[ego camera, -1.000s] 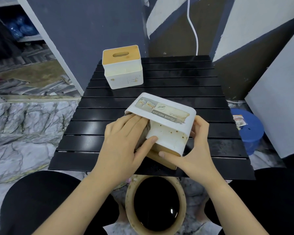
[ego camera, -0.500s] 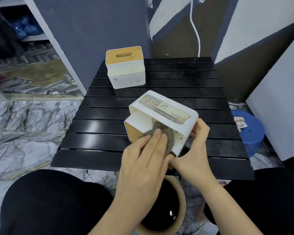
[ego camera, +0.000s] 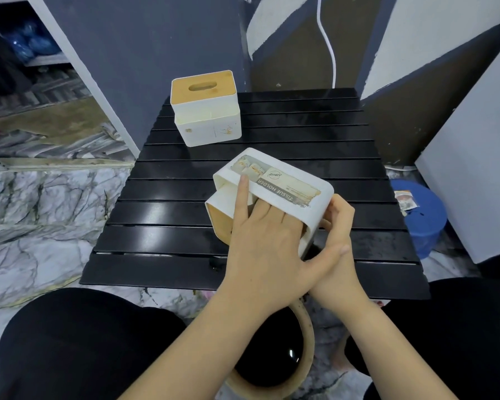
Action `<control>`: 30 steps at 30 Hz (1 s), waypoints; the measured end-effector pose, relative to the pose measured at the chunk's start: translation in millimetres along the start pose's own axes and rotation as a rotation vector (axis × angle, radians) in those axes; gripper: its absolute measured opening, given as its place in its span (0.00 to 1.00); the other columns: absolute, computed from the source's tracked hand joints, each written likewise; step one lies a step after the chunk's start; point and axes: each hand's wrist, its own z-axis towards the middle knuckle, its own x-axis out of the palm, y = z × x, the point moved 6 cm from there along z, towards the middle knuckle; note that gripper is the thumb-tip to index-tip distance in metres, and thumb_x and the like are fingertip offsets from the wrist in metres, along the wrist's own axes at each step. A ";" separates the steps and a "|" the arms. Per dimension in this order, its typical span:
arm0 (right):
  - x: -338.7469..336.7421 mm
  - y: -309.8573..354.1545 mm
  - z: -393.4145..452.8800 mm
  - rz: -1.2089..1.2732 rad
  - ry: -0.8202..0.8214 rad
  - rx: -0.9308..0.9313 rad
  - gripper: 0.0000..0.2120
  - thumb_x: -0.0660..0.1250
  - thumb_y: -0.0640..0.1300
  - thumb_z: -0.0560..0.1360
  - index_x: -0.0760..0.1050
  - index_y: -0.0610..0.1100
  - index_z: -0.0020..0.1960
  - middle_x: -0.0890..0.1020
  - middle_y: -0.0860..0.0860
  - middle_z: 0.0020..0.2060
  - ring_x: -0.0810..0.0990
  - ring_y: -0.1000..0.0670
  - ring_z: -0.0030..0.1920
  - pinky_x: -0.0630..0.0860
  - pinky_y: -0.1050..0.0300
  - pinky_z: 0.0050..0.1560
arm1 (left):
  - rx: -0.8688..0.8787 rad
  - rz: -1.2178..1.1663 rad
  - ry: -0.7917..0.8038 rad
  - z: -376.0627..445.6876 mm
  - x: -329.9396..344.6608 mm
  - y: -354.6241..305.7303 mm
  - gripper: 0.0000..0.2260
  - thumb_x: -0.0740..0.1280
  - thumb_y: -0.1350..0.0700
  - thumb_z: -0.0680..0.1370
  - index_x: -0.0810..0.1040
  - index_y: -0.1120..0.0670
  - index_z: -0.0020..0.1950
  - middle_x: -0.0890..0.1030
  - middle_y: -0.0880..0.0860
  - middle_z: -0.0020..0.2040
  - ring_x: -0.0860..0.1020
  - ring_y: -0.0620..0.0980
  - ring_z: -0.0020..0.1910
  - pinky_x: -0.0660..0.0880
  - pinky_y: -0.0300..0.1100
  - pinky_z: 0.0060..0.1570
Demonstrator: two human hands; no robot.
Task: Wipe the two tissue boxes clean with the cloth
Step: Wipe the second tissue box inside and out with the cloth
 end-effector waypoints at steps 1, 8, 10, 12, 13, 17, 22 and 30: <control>-0.3 0.5 0.8 -0.005 0.000 -0.004 0.32 0.77 0.40 0.71 0.63 0.59 0.65 0.77 0.71 0.57 0.79 0.63 0.58 0.77 0.68 0.54 | 0.011 -0.017 0.011 1.9 -0.2 -0.2 0.31 0.60 0.29 0.76 0.78 0.48 0.70 0.84 0.48 0.59 0.77 0.51 0.64 0.45 0.59 0.80; 2.6 -5.9 0.1 -0.039 0.067 0.037 0.42 0.80 0.38 0.70 0.56 0.61 0.68 0.71 0.78 0.60 0.75 0.65 0.65 0.74 0.70 0.58 | 0.118 -0.201 0.021 -3.2 -4.2 6.4 0.14 0.64 0.40 0.81 0.79 0.46 0.59 0.82 0.44 0.57 0.77 0.48 0.61 0.44 0.63 0.79; 2.5 -9.5 -0.8 -0.028 0.084 0.061 0.44 0.80 0.37 0.69 0.54 0.57 0.70 0.70 0.82 0.58 0.74 0.69 0.64 0.72 0.73 0.58 | 0.145 -0.237 -0.001 -6.0 -5.7 8.6 0.08 0.64 0.45 0.82 0.78 0.47 0.53 0.82 0.42 0.56 0.77 0.48 0.61 0.46 0.63 0.78; 2.6 -9.0 -1.7 -0.015 0.095 0.070 0.46 0.81 0.38 0.67 0.53 0.53 0.72 0.69 0.83 0.58 0.73 0.71 0.63 0.71 0.75 0.58 | 0.156 -0.255 -0.010 -11.2 -6.8 12.0 0.08 0.62 0.48 0.83 0.79 0.49 0.53 0.79 0.38 0.52 0.77 0.46 0.59 0.48 0.62 0.78; 2.4 -7.8 -2.0 -0.007 0.098 0.073 0.47 0.81 0.40 0.66 0.53 0.52 0.72 0.69 0.84 0.57 0.72 0.72 0.63 0.70 0.76 0.58 | 0.164 -0.265 -0.017 -14.3 -7.7 13.6 0.09 0.61 0.49 0.84 0.80 0.49 0.54 0.77 0.37 0.51 0.77 0.46 0.58 0.49 0.62 0.78; 2.3 -4.3 -2.2 -0.001 0.102 0.072 0.47 0.76 0.54 0.61 0.54 0.50 0.73 0.70 0.80 0.60 0.72 0.69 0.66 0.69 0.76 0.59 | 0.197 -0.269 -0.023 -28.6 -7.4 20.4 0.16 0.56 0.49 0.86 0.80 0.50 0.64 0.80 0.41 0.63 0.75 0.45 0.67 0.53 0.63 0.77; 1.6 -4.3 0.9 -0.026 0.109 0.076 0.50 0.82 0.46 0.61 0.56 0.50 0.74 0.72 0.70 0.65 0.73 0.66 0.67 0.69 0.75 0.59 | 0.259 -0.309 -0.046 -40.6 -13.9 32.9 0.16 0.58 0.50 0.85 0.80 0.51 0.69 0.78 0.45 0.70 0.73 0.46 0.72 0.57 0.60 0.77; -0.5 -9.7 5.4 -0.080 0.118 0.058 0.52 0.86 0.35 0.60 0.59 0.45 0.74 0.70 0.59 0.70 0.71 0.64 0.69 0.69 0.73 0.62 | 0.256 -0.142 -0.057 -34.0 -25.8 63.7 0.16 0.61 0.53 0.85 0.79 0.56 0.70 0.77 0.51 0.71 0.76 0.50 0.70 0.57 0.59 0.78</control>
